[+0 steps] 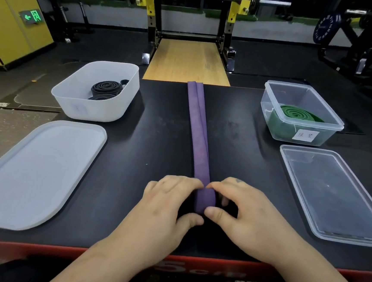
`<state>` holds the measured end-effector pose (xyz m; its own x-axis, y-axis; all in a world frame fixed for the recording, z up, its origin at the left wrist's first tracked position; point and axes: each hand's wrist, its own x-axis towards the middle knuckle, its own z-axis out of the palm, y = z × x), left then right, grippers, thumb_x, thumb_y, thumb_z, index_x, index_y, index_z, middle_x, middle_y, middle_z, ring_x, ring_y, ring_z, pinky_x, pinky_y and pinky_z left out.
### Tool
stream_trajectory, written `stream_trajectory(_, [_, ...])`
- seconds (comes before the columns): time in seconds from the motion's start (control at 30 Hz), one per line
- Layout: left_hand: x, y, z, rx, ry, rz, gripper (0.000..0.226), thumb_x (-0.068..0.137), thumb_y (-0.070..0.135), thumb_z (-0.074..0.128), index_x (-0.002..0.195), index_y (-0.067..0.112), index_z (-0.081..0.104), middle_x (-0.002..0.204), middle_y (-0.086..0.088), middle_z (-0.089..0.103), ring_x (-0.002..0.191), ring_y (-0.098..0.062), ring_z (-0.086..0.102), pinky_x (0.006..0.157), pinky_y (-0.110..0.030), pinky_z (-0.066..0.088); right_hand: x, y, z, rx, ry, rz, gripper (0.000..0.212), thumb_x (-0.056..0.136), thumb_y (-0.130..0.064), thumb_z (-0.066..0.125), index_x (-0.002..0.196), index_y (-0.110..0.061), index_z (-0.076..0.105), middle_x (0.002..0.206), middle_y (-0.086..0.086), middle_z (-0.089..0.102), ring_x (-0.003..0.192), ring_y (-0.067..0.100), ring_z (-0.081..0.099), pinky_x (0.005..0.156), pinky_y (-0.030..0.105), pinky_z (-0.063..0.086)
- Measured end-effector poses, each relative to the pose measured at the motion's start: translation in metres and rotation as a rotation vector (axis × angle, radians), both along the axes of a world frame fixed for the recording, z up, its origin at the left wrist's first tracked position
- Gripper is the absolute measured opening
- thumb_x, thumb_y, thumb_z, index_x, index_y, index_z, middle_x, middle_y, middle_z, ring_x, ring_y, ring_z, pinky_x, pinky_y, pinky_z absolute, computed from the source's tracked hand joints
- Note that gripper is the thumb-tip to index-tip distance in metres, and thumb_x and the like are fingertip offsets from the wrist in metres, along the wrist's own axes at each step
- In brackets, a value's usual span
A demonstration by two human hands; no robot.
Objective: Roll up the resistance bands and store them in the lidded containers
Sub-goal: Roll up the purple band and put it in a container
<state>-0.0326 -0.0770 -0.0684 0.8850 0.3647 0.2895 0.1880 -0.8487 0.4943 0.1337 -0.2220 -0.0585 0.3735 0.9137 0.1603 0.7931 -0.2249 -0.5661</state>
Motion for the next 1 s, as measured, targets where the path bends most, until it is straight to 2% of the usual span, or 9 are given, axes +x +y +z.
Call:
stream_trajectory(0.07, [0.002,0.002,-0.001,0.008,-0.015,0.014,0.047,0.088,0.046,0.066,0.131,0.042,0.049,0.119,0.038,0.040,0.122,0.024,0.028,0.097,-0.020,0.033,-0.001,0.001,-0.001,0.000,0.006,-0.004,0.047,0.086,-0.063,0.055,0.127,-0.042,0.060,0.096,-0.021,0.053,0.097,0.002,0.056,0.083,0.021,0.047])
stream_trajectory(0.2, [0.010,0.008,-0.006,0.026,-0.017,0.048,0.045,0.093,0.054,0.050,0.135,0.038,0.051,0.127,0.024,0.053,0.126,0.009,0.033,0.103,-0.024,0.030,-0.002,0.001,-0.002,0.023,0.060,-0.059,0.050,0.084,-0.051,0.075,0.130,-0.049,0.055,0.104,-0.019,0.060,0.104,0.003,0.058,0.087,0.015,0.044])
stream_trajectory(0.27, [0.012,0.009,-0.006,0.032,-0.012,0.048,0.046,0.097,0.053,0.051,0.140,0.035,0.049,0.134,0.022,0.050,0.130,0.005,0.035,0.108,-0.027,0.031,0.000,0.004,-0.003,0.033,0.058,-0.092,0.047,0.085,-0.051,0.073,0.130,-0.052,0.057,0.099,-0.019,0.062,0.101,0.003,0.059,0.084,0.015,0.044])
stream_trajectory(0.4, [0.012,0.011,-0.007,0.011,0.003,0.027,0.054,0.094,0.046,0.063,0.143,0.038,0.042,0.137,0.027,0.043,0.133,0.009,0.031,0.108,-0.020,0.025,0.003,0.009,-0.004,0.013,0.028,-0.093,0.050,0.090,-0.057,0.060,0.138,-0.047,0.056,0.094,-0.019,0.059,0.098,0.002,0.057,0.082,0.017,0.044])
stream_trajectory(0.53, [0.021,0.013,-0.004,0.023,0.012,0.039,0.050,0.094,0.045,0.053,0.143,0.037,0.047,0.134,0.025,0.050,0.130,0.008,0.032,0.102,-0.018,0.022,0.002,0.009,-0.005,0.000,0.037,-0.091,0.063,0.088,-0.051,0.072,0.144,-0.052,0.044,0.105,-0.021,0.054,0.103,0.003,0.054,0.084,0.012,0.041])
stream_trajectory(0.7, [0.022,0.016,-0.005,0.012,0.025,0.028,0.061,0.098,0.048,0.058,0.151,0.042,0.028,0.137,0.027,0.045,0.132,0.010,0.030,0.105,-0.020,0.019,0.007,0.015,-0.002,-0.015,0.055,-0.091,0.052,0.095,-0.048,0.063,0.145,-0.051,0.047,0.095,-0.017,0.053,0.099,0.004,0.053,0.082,0.013,0.042])
stream_trajectory(0.8, [0.025,0.019,-0.004,0.025,0.043,0.022,0.060,0.093,0.044,0.066,0.145,0.042,0.036,0.134,0.025,0.050,0.129,0.006,0.032,0.100,-0.020,0.018,0.007,0.017,-0.001,-0.012,0.069,-0.071,0.053,0.099,-0.047,0.057,0.150,-0.049,0.043,0.096,-0.017,0.053,0.101,0.003,0.053,0.086,0.015,0.043])
stream_trajectory(0.9, [0.030,0.020,-0.004,0.034,0.039,0.037,0.054,0.093,0.043,0.059,0.145,0.033,0.046,0.129,0.021,0.055,0.125,0.001,0.035,0.095,-0.021,0.019,0.008,0.016,-0.001,-0.037,0.084,-0.075,0.066,0.093,-0.046,0.068,0.149,-0.057,0.035,0.097,-0.016,0.053,0.099,0.002,0.053,0.084,0.017,0.044])
stream_trajectory(1.0, [0.031,0.020,-0.006,0.009,0.046,0.042,0.056,0.092,0.043,0.059,0.145,0.030,0.049,0.136,0.017,0.051,0.129,-0.002,0.033,0.099,-0.024,0.021,0.007,0.015,-0.002,-0.025,0.070,-0.098,0.060,0.091,-0.043,0.073,0.139,-0.059,0.042,0.093,-0.015,0.053,0.095,0.002,0.054,0.081,0.019,0.045])
